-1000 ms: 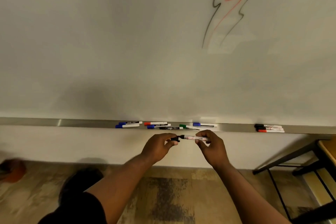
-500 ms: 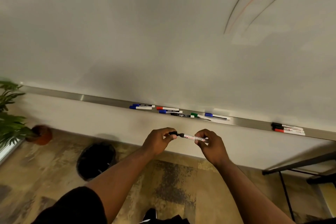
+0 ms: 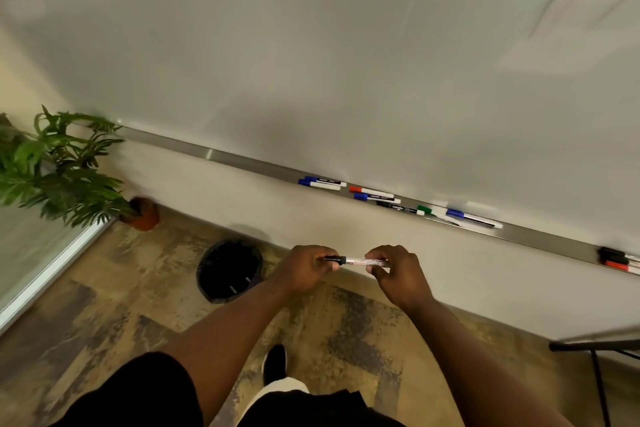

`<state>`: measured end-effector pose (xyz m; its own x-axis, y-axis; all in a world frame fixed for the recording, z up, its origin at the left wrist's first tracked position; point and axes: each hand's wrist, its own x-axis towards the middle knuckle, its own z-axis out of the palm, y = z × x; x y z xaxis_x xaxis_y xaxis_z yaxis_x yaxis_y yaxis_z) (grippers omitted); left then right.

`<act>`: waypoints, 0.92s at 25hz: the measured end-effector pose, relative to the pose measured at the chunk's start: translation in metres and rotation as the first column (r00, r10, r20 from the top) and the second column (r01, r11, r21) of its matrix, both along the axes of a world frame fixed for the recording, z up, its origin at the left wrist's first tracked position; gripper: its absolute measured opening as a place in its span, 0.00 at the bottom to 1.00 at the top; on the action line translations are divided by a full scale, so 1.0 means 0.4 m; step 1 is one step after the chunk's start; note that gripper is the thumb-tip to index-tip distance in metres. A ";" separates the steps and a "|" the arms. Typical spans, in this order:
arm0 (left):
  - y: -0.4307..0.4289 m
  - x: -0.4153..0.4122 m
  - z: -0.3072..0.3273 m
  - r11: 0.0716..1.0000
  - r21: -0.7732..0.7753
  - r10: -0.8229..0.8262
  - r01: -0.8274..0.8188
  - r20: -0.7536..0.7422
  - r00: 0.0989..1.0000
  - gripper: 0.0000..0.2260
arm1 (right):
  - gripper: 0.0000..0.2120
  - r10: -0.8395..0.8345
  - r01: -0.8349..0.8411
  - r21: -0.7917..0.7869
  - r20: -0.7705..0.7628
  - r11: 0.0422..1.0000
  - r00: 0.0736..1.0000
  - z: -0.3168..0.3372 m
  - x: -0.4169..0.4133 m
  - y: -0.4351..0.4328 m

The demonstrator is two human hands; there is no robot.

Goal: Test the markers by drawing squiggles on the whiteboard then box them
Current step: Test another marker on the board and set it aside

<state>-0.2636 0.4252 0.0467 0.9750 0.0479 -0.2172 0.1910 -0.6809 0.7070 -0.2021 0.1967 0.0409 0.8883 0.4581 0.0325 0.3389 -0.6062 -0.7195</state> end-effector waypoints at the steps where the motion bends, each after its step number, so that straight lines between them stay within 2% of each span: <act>1: 0.025 -0.004 -0.001 1.000 -0.010 0.002 -0.002 0.001 1.000 0.10 | 0.09 0.009 -0.009 -0.017 0.024 1.000 1.000 -0.004 -0.001 0.025; 8: 0.309 0.021 -0.027 1.000 -0.025 -0.003 0.003 0.023 1.000 0.09 | 0.12 0.007 0.019 -0.170 0.155 0.985 0.988 -0.052 0.014 0.316; 15: 0.730 0.015 -0.036 0.996 0.079 -0.051 0.051 0.005 0.999 0.09 | 0.10 0.083 -0.055 -0.225 0.114 0.973 0.990 -0.073 0.032 0.747; 23: 1.057 0.026 -0.048 0.990 0.137 0.025 -0.022 -0.016 1.000 0.09 | 0.12 0.166 -0.150 -0.259 0.039 0.954 0.985 -0.063 0.082 1.104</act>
